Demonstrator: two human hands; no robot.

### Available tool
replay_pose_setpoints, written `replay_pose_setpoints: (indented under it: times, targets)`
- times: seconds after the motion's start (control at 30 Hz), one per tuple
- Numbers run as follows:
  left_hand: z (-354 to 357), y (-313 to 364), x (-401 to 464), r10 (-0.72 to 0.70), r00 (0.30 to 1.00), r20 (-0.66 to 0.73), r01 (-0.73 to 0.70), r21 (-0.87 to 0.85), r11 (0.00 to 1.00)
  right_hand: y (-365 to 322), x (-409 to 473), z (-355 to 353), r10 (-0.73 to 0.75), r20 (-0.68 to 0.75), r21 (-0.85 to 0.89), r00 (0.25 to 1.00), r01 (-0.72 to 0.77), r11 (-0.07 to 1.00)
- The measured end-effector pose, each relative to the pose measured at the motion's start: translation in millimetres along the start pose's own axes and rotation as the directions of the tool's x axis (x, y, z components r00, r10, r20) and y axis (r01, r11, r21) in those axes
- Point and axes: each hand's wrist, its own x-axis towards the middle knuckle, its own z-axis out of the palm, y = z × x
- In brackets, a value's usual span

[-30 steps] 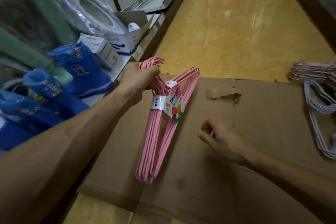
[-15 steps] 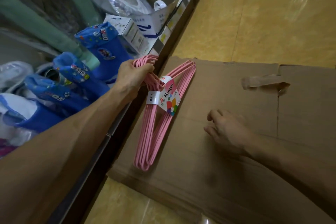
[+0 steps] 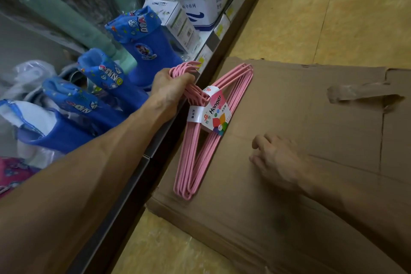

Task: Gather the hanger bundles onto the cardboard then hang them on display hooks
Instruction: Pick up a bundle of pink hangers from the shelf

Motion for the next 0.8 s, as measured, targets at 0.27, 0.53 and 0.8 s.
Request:
replay_pose_setpoints:
  times: [0.27, 0.53, 0.8]
  targets:
    - [-1.0, 3.7, 15.0, -0.006, 0.996, -0.089, 0.014, 0.086, 0.996, 15.2, -6.0, -0.5, 0.011, -0.002, 0.027, 1.000, -0.011, 1.000]
    - [-1.3, 10.7, 9.3, 0.142, 0.975, -0.169, -0.081, 0.327, 0.942, 23.0, -13.9, -11.4, 0.036, -0.019, 0.014, 0.999, -0.036, 0.999]
    - [3.0, 22.7, -21.4, 0.394, 0.919, -0.013, -0.293, 0.645, 0.705, 34.4, -40.9, -29.9, 0.037, -0.082, -0.022, 0.996, -0.039, 0.999]
